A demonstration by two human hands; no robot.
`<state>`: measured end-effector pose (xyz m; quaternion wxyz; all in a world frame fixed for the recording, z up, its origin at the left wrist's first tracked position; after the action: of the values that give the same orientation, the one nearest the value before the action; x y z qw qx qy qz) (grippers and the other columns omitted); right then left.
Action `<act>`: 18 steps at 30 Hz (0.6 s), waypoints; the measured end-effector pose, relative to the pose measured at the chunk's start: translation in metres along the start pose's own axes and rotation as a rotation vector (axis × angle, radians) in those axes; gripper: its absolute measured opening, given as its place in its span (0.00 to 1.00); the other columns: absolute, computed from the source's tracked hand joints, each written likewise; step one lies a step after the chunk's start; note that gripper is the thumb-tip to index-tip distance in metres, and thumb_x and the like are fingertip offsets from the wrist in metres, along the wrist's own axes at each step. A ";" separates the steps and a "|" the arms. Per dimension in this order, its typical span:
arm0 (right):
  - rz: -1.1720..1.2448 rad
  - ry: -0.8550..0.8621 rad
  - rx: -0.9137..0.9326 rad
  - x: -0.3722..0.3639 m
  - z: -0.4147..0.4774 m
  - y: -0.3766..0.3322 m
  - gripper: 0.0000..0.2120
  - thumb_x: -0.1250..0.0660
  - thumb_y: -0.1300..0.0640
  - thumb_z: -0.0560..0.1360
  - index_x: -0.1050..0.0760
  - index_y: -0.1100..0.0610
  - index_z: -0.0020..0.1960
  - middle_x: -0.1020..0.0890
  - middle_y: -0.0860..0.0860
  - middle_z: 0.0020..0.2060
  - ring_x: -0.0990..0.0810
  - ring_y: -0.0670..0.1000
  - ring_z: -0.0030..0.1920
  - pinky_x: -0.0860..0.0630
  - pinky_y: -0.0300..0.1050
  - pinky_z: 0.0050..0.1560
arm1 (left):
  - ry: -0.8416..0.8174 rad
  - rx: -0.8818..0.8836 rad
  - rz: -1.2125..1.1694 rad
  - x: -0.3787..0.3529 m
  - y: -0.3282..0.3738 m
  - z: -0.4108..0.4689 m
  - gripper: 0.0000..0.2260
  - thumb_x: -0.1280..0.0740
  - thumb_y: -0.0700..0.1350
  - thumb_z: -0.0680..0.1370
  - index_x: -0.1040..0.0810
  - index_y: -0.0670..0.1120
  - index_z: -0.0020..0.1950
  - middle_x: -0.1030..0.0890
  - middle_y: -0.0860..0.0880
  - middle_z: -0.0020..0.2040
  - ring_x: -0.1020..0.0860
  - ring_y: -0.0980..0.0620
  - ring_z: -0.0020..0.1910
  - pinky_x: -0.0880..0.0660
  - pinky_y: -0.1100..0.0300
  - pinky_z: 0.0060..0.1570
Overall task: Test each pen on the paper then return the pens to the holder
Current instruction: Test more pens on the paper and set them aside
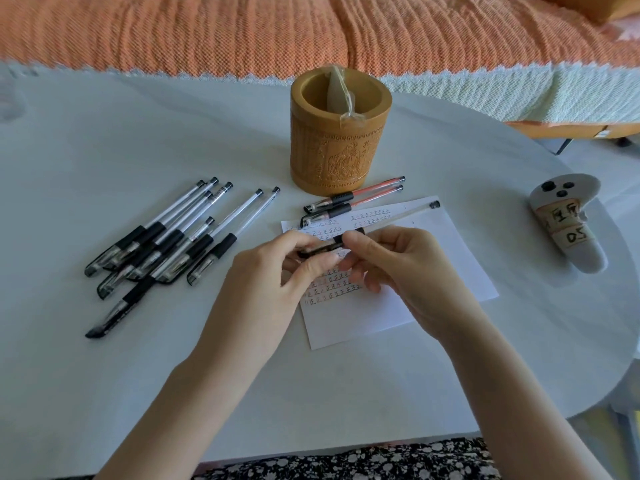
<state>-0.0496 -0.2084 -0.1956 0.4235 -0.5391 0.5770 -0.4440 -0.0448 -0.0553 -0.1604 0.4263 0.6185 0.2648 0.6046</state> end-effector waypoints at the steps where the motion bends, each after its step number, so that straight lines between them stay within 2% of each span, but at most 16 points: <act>1: -0.020 0.052 -0.016 0.005 0.003 0.001 0.13 0.30 0.55 0.74 0.20 0.66 0.43 0.17 0.54 0.30 0.24 0.46 0.26 0.30 0.36 0.26 | 0.024 -0.008 0.032 0.004 -0.001 0.000 0.12 0.33 0.56 0.71 0.19 0.51 0.50 0.19 0.59 0.39 0.21 0.62 0.39 0.25 0.66 0.41; 4: -0.068 0.175 -0.050 0.017 0.009 0.002 0.16 0.32 0.50 0.75 0.20 0.64 0.41 0.18 0.53 0.26 0.26 0.46 0.22 0.32 0.35 0.23 | 0.113 -0.022 0.170 0.017 -0.005 0.000 0.07 0.33 0.47 0.75 0.20 0.50 0.51 0.20 0.59 0.42 0.21 0.61 0.41 0.24 0.60 0.45; 7: -0.081 0.241 -0.040 0.024 0.012 0.000 0.19 0.34 0.48 0.77 0.21 0.65 0.42 0.19 0.53 0.25 0.27 0.46 0.22 0.33 0.36 0.22 | 0.181 -0.039 0.321 0.031 -0.007 -0.001 0.06 0.34 0.43 0.76 0.20 0.49 0.51 0.19 0.56 0.45 0.22 0.53 0.47 0.25 0.55 0.48; 11: -0.099 0.241 0.030 0.023 0.012 -0.008 0.15 0.36 0.52 0.78 0.21 0.63 0.42 0.19 0.53 0.26 0.27 0.47 0.23 0.33 0.36 0.22 | 0.235 -0.013 0.497 0.045 -0.012 -0.001 0.07 0.33 0.41 0.75 0.20 0.46 0.53 0.21 0.50 0.51 0.27 0.47 0.54 0.33 0.59 0.51; 14: -0.155 0.217 0.042 0.021 0.011 -0.009 0.12 0.36 0.56 0.79 0.20 0.63 0.43 0.19 0.52 0.27 0.28 0.46 0.23 0.34 0.36 0.22 | 0.235 0.037 0.543 0.050 -0.019 -0.001 0.08 0.34 0.39 0.75 0.20 0.46 0.53 0.22 0.49 0.53 0.27 0.45 0.55 0.30 0.53 0.51; 18: -0.197 0.177 0.048 0.016 0.009 -0.009 0.11 0.37 0.59 0.78 0.20 0.63 0.44 0.18 0.53 0.29 0.28 0.46 0.24 0.34 0.36 0.22 | 0.226 0.063 0.563 0.051 -0.024 0.001 0.08 0.34 0.38 0.75 0.20 0.46 0.52 0.22 0.48 0.52 0.27 0.44 0.54 0.29 0.51 0.49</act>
<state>-0.0400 -0.2254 -0.1894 0.3381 -0.5415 0.5454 -0.5431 -0.0323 -0.0007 -0.1545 0.1904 0.6094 0.1472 0.7554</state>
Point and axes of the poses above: each hand's wrist, its own z-axis towards the middle knuckle, its own x-axis out of the back of the hand, y = z × x, the point moved 10 cm from there along z, towards the middle knuckle
